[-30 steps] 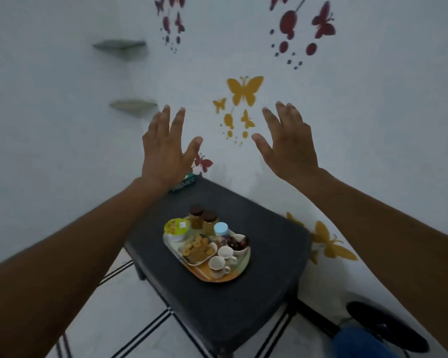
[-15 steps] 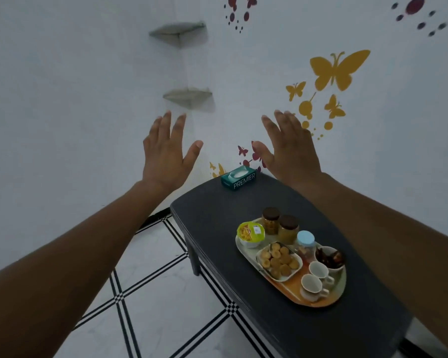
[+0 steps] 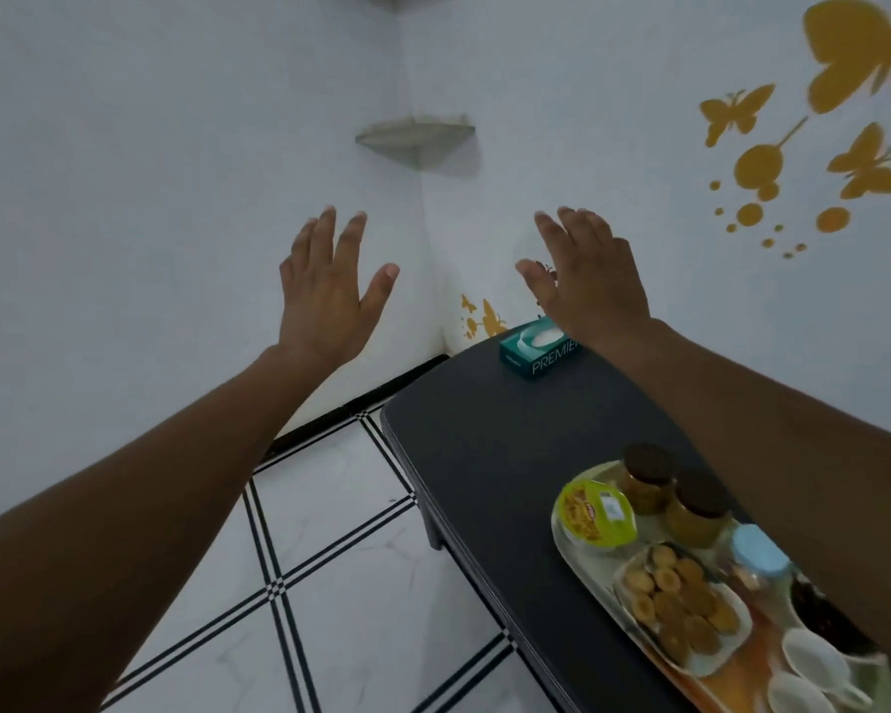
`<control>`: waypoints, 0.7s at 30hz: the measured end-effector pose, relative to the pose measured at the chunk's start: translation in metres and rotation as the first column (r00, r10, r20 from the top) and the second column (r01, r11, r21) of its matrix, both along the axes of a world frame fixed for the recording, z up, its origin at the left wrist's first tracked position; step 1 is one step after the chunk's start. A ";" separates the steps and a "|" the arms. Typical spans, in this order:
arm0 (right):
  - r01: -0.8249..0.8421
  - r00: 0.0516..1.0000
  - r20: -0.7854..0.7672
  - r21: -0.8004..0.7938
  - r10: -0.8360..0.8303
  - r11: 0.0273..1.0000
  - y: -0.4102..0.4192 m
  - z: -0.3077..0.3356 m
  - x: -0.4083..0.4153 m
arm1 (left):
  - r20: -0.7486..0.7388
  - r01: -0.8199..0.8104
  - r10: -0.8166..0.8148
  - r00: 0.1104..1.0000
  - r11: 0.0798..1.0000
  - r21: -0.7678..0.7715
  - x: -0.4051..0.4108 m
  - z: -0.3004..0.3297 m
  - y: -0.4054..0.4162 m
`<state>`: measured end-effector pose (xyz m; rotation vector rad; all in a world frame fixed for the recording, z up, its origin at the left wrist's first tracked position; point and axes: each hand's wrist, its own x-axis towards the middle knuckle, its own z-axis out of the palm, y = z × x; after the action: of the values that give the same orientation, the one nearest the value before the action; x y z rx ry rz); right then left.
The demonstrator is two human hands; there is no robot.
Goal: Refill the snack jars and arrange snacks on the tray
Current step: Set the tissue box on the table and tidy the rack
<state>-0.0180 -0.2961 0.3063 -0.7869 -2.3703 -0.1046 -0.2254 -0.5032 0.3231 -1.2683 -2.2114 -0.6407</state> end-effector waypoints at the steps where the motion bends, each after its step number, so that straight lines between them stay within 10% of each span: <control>1: -0.006 1.000 0.020 -0.011 0.006 1.000 0.008 -0.006 -0.027 | 0.009 0.008 -0.008 1.000 1.000 -0.008 -0.025 -0.006 0.010; 21: 0.258 0.936 0.280 -0.132 -0.213 0.957 0.153 -0.104 -0.206 | 0.221 0.319 -0.293 0.930 0.943 -0.094 -0.245 -0.108 0.266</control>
<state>-0.2243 -0.1432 0.2023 -1.2054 -2.5463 -0.1181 -0.4701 -0.2373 0.2147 -1.7063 -2.2665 -0.7880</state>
